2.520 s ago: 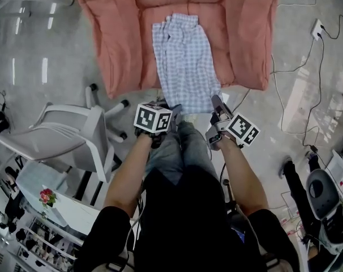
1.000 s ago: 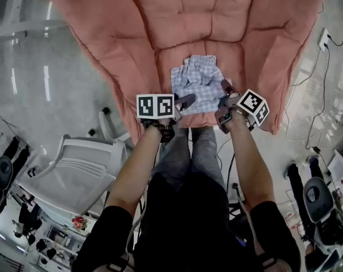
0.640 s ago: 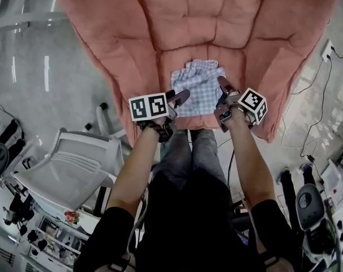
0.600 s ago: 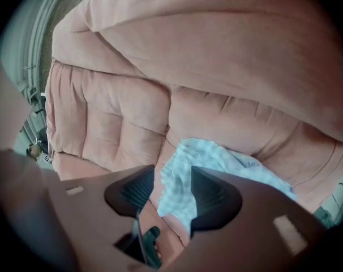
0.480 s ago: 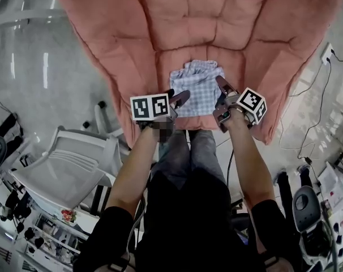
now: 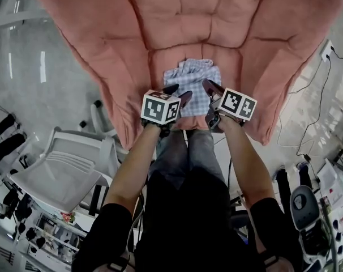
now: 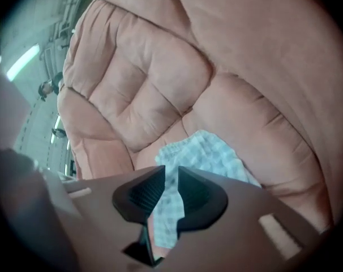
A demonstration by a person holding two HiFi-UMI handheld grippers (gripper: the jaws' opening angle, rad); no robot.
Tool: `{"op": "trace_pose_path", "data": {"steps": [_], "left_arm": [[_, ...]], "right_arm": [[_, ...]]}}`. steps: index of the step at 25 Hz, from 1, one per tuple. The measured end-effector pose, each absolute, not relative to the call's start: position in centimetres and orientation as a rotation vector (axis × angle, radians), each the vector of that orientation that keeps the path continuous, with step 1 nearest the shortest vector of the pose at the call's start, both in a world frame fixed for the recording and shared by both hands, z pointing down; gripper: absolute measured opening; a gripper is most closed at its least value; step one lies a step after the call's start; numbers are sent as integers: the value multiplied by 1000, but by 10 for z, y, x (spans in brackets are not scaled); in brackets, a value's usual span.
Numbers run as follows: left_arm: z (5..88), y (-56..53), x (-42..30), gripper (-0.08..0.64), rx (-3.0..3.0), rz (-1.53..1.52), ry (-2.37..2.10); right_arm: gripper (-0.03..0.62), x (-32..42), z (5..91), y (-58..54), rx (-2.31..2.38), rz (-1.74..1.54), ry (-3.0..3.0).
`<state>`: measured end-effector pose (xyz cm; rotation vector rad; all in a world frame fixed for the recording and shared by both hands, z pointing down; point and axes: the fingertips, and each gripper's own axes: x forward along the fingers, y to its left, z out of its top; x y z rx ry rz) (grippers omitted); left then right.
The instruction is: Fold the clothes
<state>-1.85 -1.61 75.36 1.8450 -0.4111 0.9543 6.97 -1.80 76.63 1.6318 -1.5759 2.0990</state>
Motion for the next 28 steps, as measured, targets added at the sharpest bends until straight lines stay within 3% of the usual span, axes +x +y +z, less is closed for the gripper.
{"op": "trace_pose_path", "data": {"steps": [10,15,19,28], "left_arm": [[805,-41,-19,215,1999,1168,-468],[819,-50,-31,147,1980,1176,-543],[817,-55,-34,146,1962,1127,-563],[724,-61,-36,146,2109,956,-551]], "right_arm": [[38,66,813,-26,1360,1474,-1736],[11,74,831,-27,1440,1514,-1662],[12,75,829,-30,1443,1514,-1639],[13,91,725,-29,1638,1394,-1740]]}}
